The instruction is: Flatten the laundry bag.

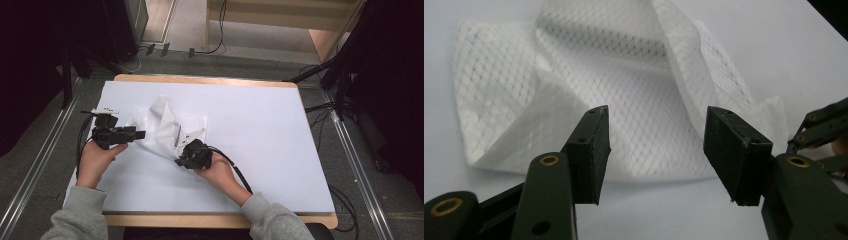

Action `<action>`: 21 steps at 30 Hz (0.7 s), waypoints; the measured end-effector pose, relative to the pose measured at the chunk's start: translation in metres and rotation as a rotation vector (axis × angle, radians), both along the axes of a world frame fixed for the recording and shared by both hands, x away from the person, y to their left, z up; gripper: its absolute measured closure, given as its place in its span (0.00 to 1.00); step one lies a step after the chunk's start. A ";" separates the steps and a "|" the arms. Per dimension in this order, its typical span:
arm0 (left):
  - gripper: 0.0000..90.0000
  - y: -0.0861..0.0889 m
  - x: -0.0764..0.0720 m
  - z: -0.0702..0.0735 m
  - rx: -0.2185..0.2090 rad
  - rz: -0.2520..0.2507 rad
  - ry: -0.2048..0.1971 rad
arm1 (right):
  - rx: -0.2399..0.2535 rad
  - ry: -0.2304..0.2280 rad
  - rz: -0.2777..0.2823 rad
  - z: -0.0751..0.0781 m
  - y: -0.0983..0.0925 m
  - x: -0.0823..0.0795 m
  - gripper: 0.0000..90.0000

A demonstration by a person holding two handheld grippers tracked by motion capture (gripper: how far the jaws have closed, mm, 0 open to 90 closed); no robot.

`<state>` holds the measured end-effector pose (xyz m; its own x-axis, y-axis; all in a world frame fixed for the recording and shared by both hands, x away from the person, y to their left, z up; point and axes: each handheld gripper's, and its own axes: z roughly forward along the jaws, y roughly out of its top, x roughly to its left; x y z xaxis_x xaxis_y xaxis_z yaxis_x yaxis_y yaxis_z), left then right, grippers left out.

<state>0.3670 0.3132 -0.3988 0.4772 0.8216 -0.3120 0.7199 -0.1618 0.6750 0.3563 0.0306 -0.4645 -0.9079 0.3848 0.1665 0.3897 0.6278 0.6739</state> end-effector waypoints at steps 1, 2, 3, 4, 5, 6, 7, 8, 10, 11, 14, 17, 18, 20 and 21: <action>0.50 -0.001 0.001 0.000 0.002 -0.002 0.000 | 0.004 0.004 0.000 -0.001 0.001 -0.002 0.95; 0.50 -0.004 0.002 -0.001 0.002 -0.007 0.001 | 0.009 0.004 0.002 -0.002 0.001 -0.003 0.95; 0.49 -0.006 0.004 -0.001 0.006 -0.017 0.003 | 0.014 0.003 0.005 -0.002 0.002 -0.004 0.95; 0.49 -0.008 0.005 -0.001 0.008 -0.020 0.003 | 0.012 0.003 0.002 -0.002 0.002 -0.005 0.95; 0.49 -0.011 0.006 -0.002 0.009 -0.027 0.003 | 0.018 0.005 0.001 -0.003 0.002 -0.007 0.94; 0.49 -0.013 0.007 -0.002 0.011 -0.035 0.006 | 0.017 0.003 0.005 -0.003 0.001 -0.008 0.94; 0.49 -0.015 0.008 -0.002 0.011 -0.039 0.008 | 0.017 0.003 0.005 -0.003 0.001 -0.008 0.94; 0.49 -0.021 0.011 -0.003 0.015 -0.055 0.008 | 0.020 -0.002 0.008 -0.003 0.001 -0.009 0.94; 0.49 -0.027 0.015 -0.004 0.019 -0.071 0.009 | 0.013 0.000 0.012 -0.002 0.001 -0.013 0.94; 0.49 -0.027 0.015 -0.004 0.019 -0.071 0.009 | 0.013 0.000 0.012 -0.002 0.001 -0.013 0.94; 0.49 -0.035 0.019 -0.006 0.029 -0.091 0.017 | 0.013 -0.004 0.019 -0.002 0.002 -0.017 0.94; 0.56 -0.041 0.023 -0.011 0.035 -0.106 0.033 | 0.006 -0.017 0.035 -0.002 0.002 -0.022 0.93; 0.63 -0.042 0.024 -0.012 0.035 -0.102 0.039 | 0.008 -0.017 0.030 -0.001 0.002 -0.023 0.93; 0.80 -0.045 0.027 -0.015 0.027 -0.113 0.061 | 0.013 -0.009 0.029 -0.001 0.000 -0.023 0.93; 0.80 -0.046 0.027 -0.016 0.026 -0.117 0.068 | 0.013 -0.009 0.029 -0.001 0.000 -0.023 0.93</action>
